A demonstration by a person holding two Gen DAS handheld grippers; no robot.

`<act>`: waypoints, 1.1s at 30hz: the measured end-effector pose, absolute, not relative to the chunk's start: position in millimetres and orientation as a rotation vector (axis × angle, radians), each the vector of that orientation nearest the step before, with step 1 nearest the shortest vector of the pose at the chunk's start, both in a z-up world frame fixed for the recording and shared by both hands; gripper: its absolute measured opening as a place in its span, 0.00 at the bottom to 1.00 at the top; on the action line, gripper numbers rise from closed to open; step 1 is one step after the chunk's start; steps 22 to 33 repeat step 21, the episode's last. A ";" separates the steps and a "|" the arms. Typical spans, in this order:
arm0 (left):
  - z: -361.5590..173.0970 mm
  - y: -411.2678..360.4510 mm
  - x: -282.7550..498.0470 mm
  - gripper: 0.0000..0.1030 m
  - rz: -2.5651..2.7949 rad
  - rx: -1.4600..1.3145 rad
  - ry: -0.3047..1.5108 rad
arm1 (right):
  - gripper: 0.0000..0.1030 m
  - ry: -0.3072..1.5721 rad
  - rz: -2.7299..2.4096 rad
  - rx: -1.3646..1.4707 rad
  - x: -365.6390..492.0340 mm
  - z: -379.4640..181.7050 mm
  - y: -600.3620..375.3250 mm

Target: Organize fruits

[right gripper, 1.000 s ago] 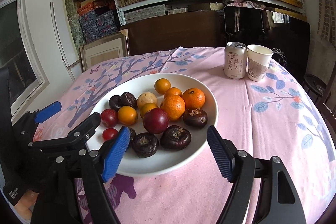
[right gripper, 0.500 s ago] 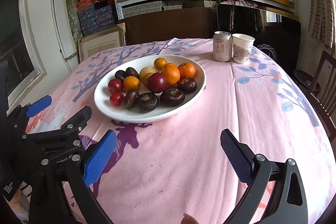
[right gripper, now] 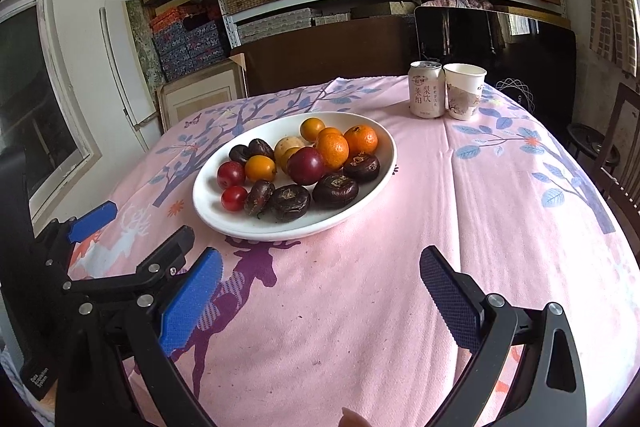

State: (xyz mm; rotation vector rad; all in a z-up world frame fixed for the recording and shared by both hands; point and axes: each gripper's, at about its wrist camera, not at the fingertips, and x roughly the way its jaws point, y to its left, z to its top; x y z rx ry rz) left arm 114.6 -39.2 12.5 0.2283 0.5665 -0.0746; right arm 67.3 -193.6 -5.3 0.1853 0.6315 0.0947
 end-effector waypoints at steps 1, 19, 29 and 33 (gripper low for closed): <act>12.6 -39.4 114.7 0.96 -0.078 0.228 0.568 | 0.97 0.623 0.093 0.193 66.2 -4.1 -195.0; 14.2 -23.2 122.4 0.96 -0.068 0.146 0.602 | 0.97 0.640 0.073 0.204 68.4 -7.1 -198.9; 14.3 -21.3 122.6 0.96 -0.067 0.139 0.606 | 0.97 0.646 0.073 0.203 69.3 -8.4 -199.1; 14.3 -21.3 122.6 0.96 -0.067 0.139 0.606 | 0.97 0.646 0.073 0.203 69.3 -8.4 -199.1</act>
